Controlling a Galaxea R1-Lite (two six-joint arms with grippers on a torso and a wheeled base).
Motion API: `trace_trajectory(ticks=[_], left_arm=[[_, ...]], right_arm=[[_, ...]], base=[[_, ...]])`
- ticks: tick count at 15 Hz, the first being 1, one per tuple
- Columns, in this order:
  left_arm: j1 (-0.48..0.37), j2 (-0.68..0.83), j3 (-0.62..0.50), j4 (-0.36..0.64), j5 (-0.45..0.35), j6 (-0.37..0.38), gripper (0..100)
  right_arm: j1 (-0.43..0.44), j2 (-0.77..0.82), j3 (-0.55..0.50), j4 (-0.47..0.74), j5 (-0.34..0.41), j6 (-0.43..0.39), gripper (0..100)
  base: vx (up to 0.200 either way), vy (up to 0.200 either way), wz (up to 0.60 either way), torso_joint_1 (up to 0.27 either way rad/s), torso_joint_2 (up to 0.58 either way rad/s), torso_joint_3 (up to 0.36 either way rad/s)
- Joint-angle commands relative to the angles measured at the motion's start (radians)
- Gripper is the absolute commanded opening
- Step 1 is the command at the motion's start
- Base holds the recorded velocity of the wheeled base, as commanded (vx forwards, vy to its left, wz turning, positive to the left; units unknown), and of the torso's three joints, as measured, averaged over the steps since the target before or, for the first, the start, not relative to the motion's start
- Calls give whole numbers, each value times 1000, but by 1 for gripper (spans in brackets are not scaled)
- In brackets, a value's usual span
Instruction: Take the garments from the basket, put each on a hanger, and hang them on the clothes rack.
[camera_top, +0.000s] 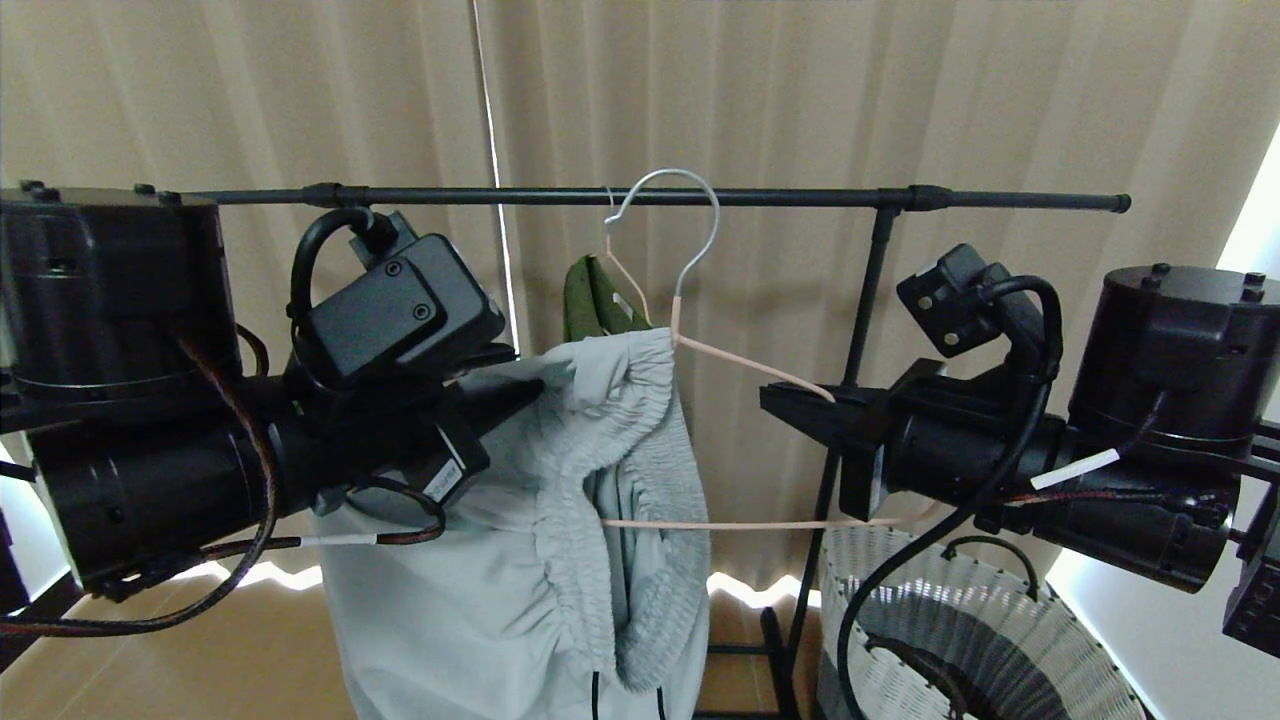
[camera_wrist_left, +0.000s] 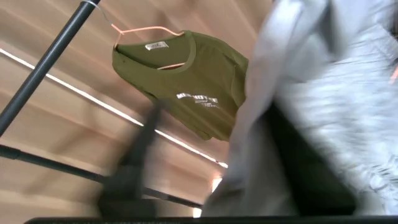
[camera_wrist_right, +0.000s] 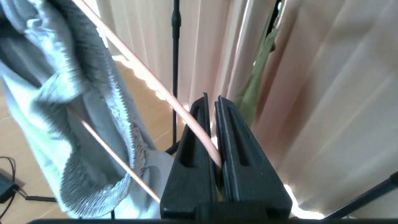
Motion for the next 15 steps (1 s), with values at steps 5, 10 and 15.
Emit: trace_trajectory(ticks=[5,10,15], left_arm=[[8,1,7,-6,2,-1,0],[34,-7,15,-8,6,1,0],[98,-4,41,-8,83,-27,0]], right_arm=[[1,3,-3,-1,0,-6,0],[-1,5,2,0,-1,-7,100],[-1,-1,29,-3,-3,-7,100]], base=[[0,0,0,0,0,0],[0,0,0,0,0,0],[0,0,0,0,0,0]])
